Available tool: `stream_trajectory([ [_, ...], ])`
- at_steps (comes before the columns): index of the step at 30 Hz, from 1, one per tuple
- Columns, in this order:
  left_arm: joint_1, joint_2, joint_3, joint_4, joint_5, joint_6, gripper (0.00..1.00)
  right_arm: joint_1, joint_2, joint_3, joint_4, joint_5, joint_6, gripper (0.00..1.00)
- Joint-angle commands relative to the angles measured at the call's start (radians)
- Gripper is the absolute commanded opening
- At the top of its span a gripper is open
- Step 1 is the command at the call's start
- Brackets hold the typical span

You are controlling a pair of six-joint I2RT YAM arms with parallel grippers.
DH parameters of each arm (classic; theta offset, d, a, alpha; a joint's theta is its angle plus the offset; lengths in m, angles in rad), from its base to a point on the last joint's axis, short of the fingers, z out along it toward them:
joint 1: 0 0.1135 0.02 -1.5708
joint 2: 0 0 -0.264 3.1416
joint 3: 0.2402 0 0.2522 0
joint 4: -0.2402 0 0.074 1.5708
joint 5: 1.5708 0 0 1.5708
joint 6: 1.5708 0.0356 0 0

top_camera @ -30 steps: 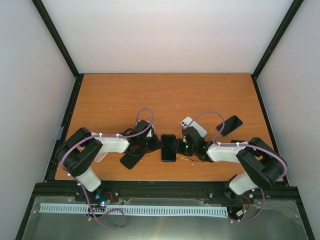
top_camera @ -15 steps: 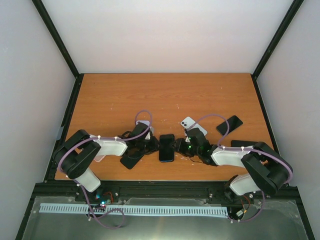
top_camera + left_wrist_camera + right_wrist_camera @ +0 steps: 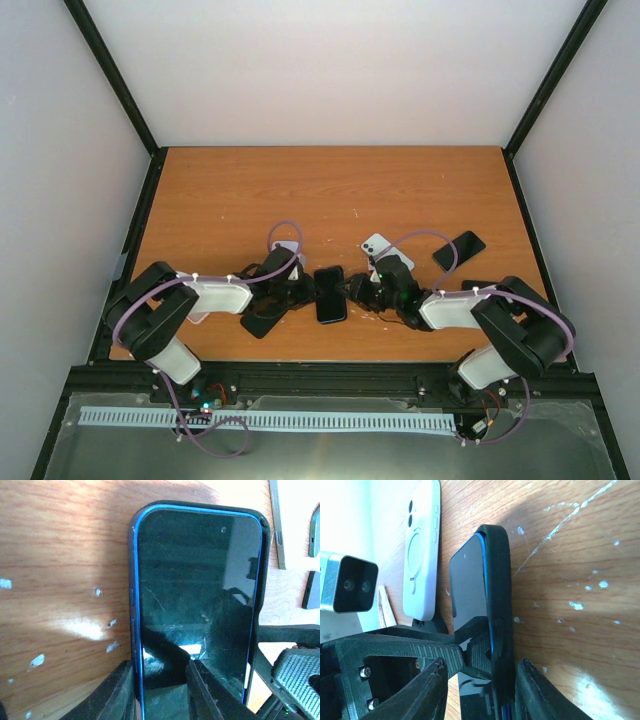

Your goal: Put the phone into the phone case

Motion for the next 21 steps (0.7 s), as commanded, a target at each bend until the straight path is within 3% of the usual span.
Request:
stream_trajectory([
  [1, -0.031, -0.010, -0.009, 0.025, 0.044, -0.004, 0.29, 0.037, 0.050, 0.018, 0.217, -0.214, 0.038, 0.37],
  [7, -0.031, -0.008, -0.021, 0.030, 0.034, -0.005, 0.33, 0.037, 0.065, 0.015, 0.239, -0.226, 0.033, 0.34],
  [16, -0.031, -0.034, -0.025, 0.027, 0.044, -0.004, 0.37, 0.037, 0.061, 0.022, 0.087, -0.136, -0.046, 0.19],
  [21, -0.029, -0.107, -0.030, 0.019, 0.049, 0.029, 0.54, 0.037, 0.019, 0.018, 0.074, -0.128, -0.064, 0.13],
])
